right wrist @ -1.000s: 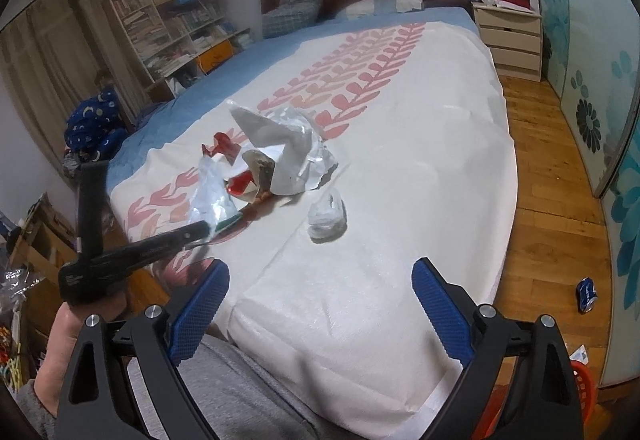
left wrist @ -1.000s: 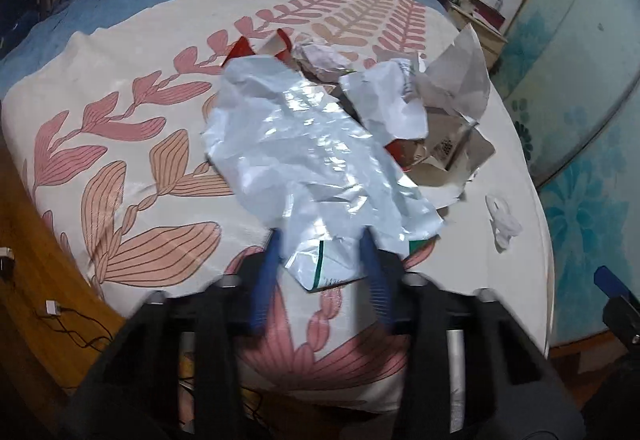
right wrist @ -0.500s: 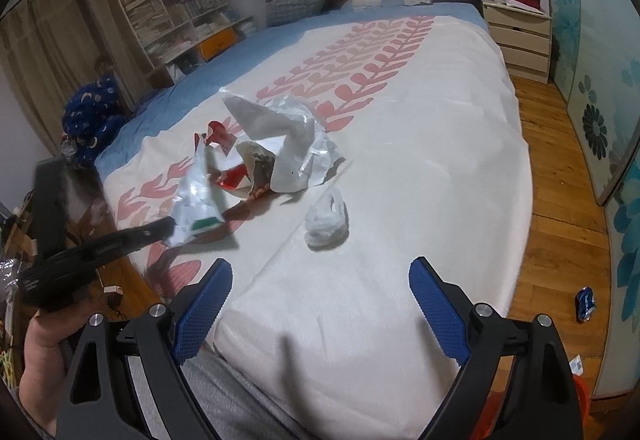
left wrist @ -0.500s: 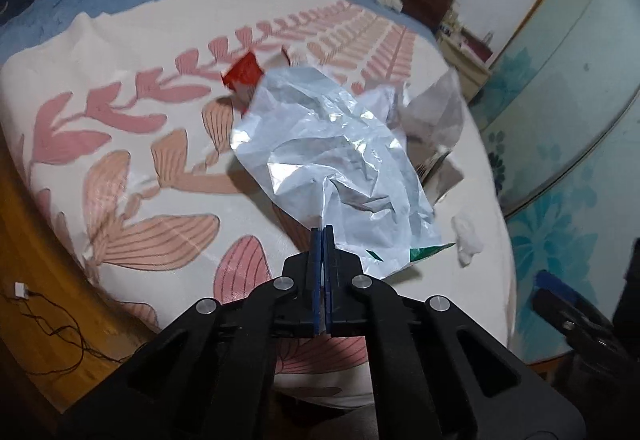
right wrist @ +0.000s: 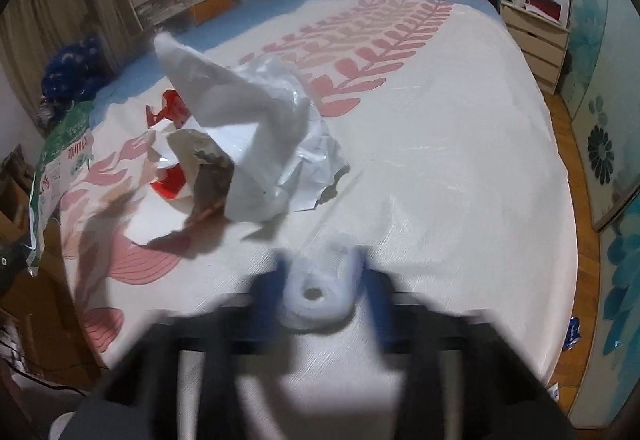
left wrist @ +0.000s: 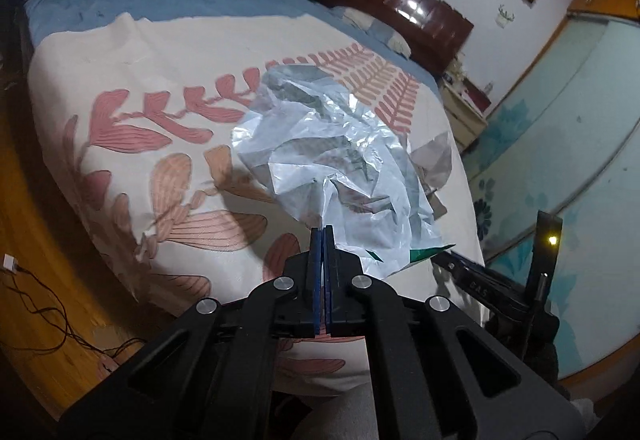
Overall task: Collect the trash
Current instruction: 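Carry foil and plastic bag to the red wastebasket and release both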
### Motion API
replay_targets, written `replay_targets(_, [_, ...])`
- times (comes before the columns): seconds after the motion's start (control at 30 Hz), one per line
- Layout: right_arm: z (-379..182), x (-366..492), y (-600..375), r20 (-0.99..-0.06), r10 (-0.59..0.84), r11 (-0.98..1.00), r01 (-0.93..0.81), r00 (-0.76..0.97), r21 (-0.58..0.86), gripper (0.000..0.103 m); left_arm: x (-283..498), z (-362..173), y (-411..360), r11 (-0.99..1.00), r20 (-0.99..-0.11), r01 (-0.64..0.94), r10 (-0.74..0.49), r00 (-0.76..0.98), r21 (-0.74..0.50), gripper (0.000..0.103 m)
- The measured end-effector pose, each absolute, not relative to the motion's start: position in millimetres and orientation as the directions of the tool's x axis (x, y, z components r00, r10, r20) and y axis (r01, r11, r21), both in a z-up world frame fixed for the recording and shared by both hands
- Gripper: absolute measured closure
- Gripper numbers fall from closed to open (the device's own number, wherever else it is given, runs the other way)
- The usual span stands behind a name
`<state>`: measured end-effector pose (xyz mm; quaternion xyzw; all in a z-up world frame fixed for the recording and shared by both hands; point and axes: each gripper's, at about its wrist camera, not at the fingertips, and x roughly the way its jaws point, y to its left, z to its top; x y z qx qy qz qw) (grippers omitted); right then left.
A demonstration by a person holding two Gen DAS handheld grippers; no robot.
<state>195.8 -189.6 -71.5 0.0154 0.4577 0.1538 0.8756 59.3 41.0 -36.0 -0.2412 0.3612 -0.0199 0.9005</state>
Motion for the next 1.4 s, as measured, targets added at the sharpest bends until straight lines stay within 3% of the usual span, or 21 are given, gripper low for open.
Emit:
replay_targets(0.2, [-41.1, 167.5, -218.1, -0.747, 0.375, 0.926, -0.264, 0.55, 0.271, 0.079, 45.1, -16.9, 27.5, 0.893, -0.602, -0.107, -0.202, 0.772, -0.437, 0.102])
replay_targets(0.37, [26.1, 117.9, -286.5, -0.634, 0.432, 0.901, -0.273, 0.641, 0.337, 0.079, 44.3, 25.1, -25.7, 0.917, -0.557, 0.022, -0.261, 0.788, -0.398, 0.102])
replay_targets(0.5, [68.3, 70.1, -364.4, -0.582, 0.377, 0.921, -0.224, 0.721, 0.319, 0.079, 43.6, 63.7, -96.6, 0.905, -0.516, 0.203, -0.384, 0.766, -0.373, 0.102])
replay_targets(0.63, [75.3, 27.7, -449.8, -0.599, 0.25, 0.957, -0.102, 0.761, 0.27, 0.079, 46.3, 72.9, -186.2, 0.846, -0.531, 0.383, -0.532, 0.66, -0.371, 0.102])
replay_targets(0.73, [46.1, -1.4, -518.8, -0.663, 0.127, 0.968, 0.053, 0.737, 0.244, 0.079, 53.8, 47.7, -267.5, 0.773, -0.603, 0.502, -0.624, 0.497, -0.387, 0.102])
replay_targets(0.87, [-30.2, -34.7, -587.5, -0.788, 0.086, 0.927, 0.241, 0.609, 0.288, 0.079, 61.5, -19.2, -356.8, 0.709, -0.739, 0.564, -0.63, 0.239, -0.422, 0.102])
replay_targets(1.0, [-124.7, -67.2, -633.2, -0.89, 0.104, 0.85, 0.425, 0.444, 0.312, 0.079, 52.8, -110.2, -441.5, 0.684, -0.876, 0.62, -0.483, -0.011, -0.385, 0.102])
replay_targets(1.13, [-201.6, -95.7, -657.5, -0.932, 0.161, 0.753, 0.571, 0.323, 0.328, 0.079, 41.7, -187.1, -482.0, 0.7, -0.945, 0.64, -0.29, -0.153, -0.319, 0.102])
replay_targets(1.27, [-231.9, -102.8, -654.6, -0.941, 0.187, 0.725, 0.607, 0.283, 0.326, 0.079, 30.8, -230.6, -501.6, 0.693, -0.962, 0.669, -0.163, -0.219, -0.269, 0.102])
replay_targets(1.4, [-240.5, -109.5, -652.6, -0.941, 0.192, 0.711, 0.621, 0.279, 0.329, 0.076, 18.3, -250.2, -515.2, 0.699, -0.955, 0.661, -0.112, -0.275, -0.272, 0.102])
